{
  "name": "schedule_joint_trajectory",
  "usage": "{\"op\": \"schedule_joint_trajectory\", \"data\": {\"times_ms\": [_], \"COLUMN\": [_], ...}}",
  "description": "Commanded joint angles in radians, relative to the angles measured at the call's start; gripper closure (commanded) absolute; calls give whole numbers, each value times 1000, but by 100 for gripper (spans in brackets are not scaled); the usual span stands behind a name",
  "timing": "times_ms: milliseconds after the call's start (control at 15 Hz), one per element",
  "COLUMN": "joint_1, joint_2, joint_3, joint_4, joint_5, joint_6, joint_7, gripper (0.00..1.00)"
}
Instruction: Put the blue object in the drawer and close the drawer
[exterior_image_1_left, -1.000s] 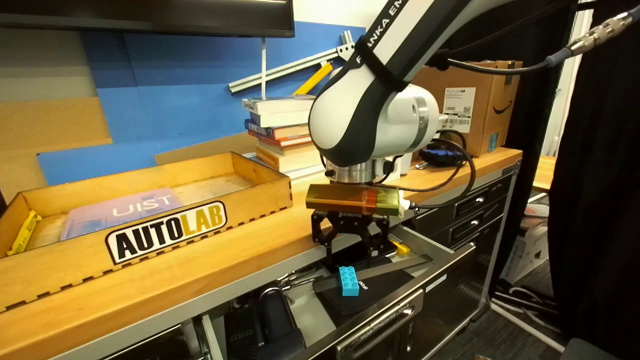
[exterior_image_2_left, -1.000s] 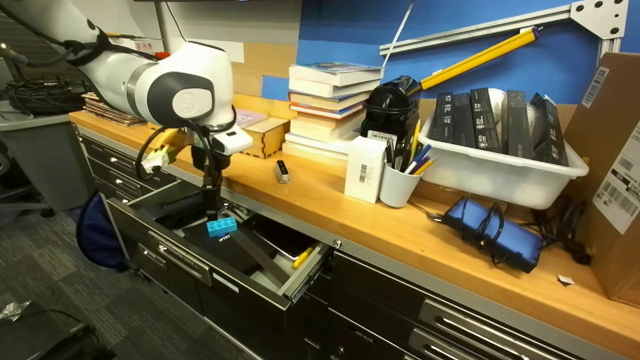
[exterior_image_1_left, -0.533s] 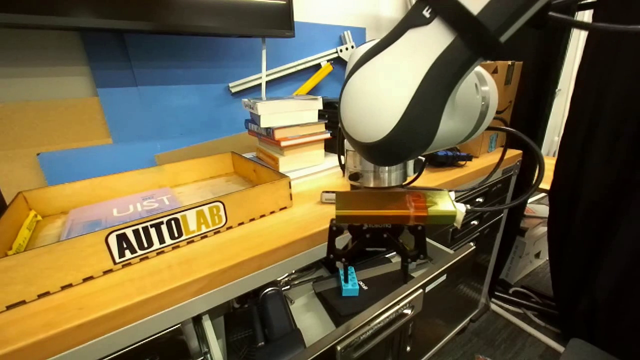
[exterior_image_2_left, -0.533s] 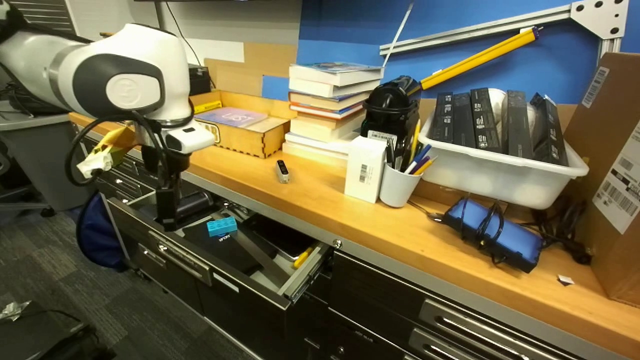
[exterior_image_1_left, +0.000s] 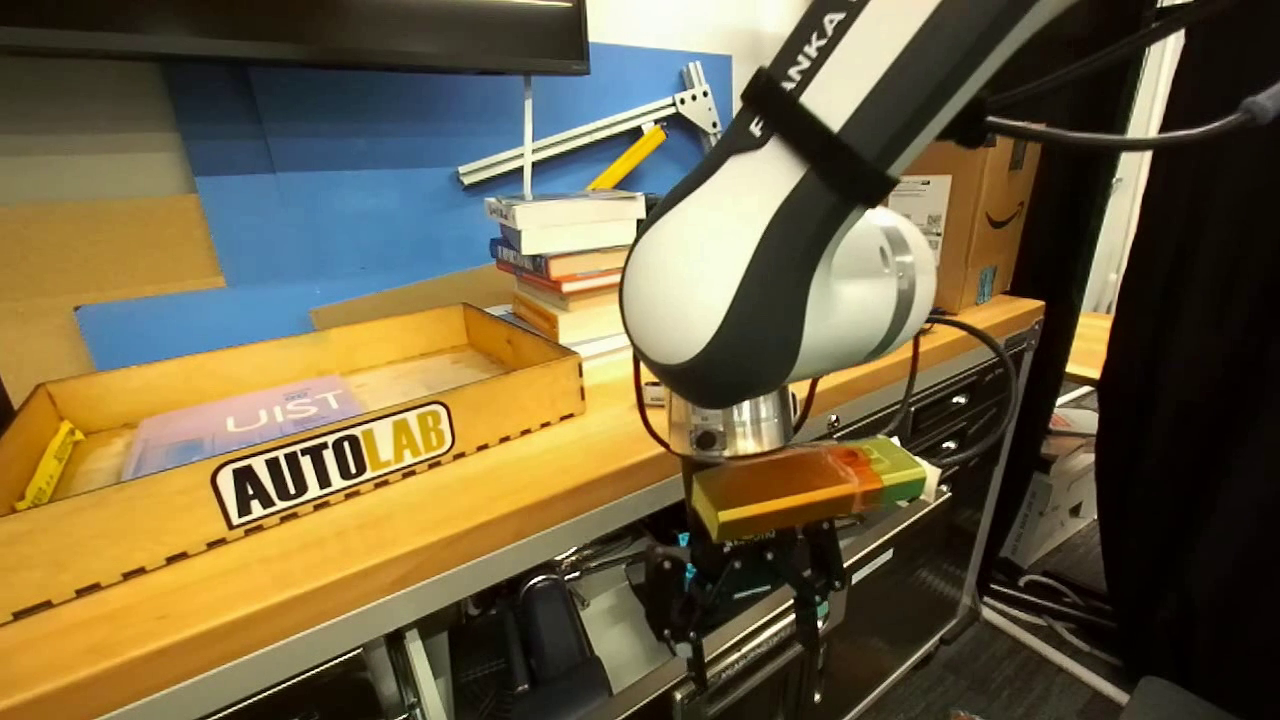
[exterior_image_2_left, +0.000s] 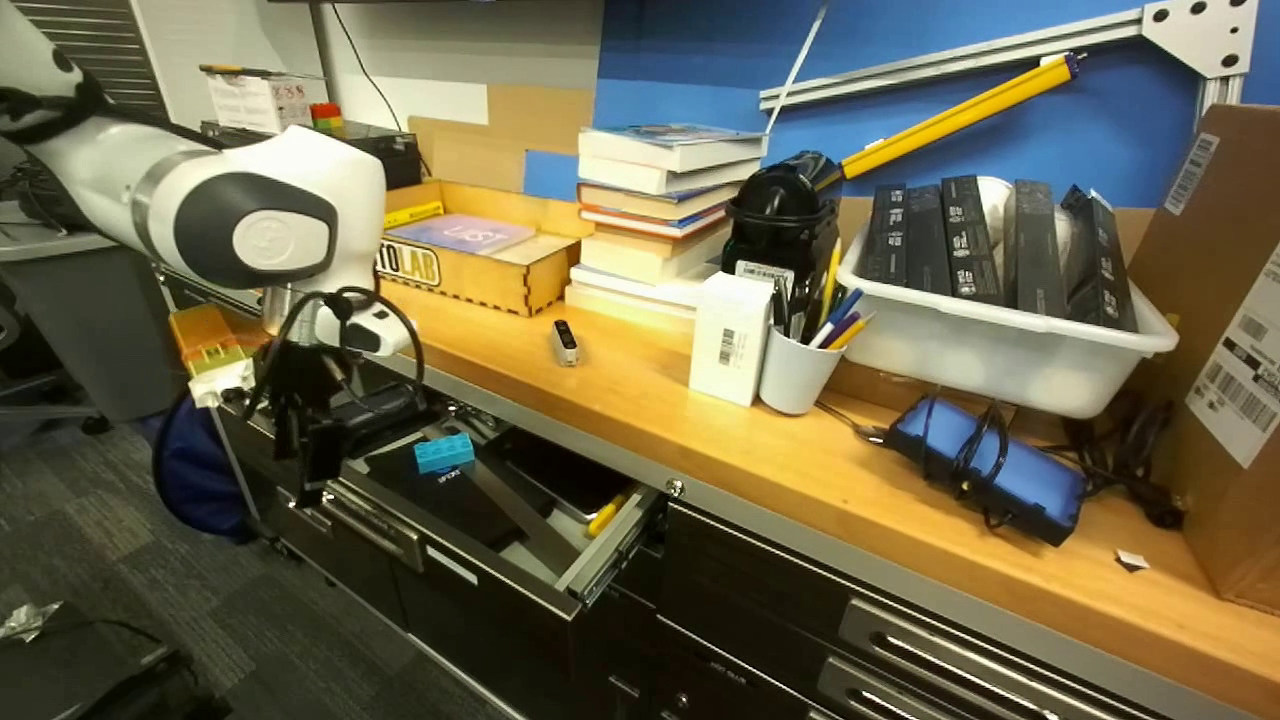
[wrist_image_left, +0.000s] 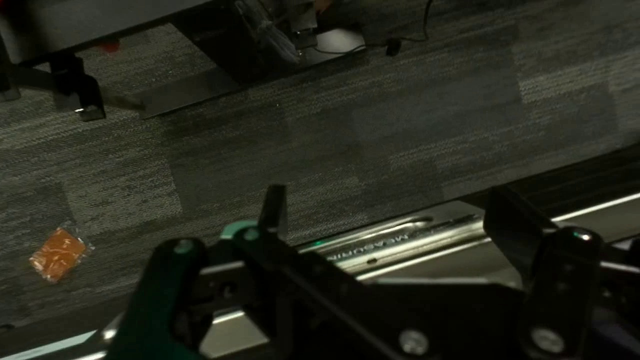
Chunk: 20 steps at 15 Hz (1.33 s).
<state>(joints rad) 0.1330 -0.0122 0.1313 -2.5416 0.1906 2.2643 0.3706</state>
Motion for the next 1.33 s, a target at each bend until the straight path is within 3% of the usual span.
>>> {"op": "schedule_joint_trajectory", "data": {"times_ms": [0,200,933,1267], "joint_1": [3,-2,-51,-53], "joint_2": [110,178,249,272], "joint_3": [5,6,-64,-90], "joint_4": [63,96,239,297], "joint_5": [50,61,182,172], "joint_6": [-9,-23,73,96], "joint_7": [-148,-197,-17,83], "gripper": [0,0,0,0]}}
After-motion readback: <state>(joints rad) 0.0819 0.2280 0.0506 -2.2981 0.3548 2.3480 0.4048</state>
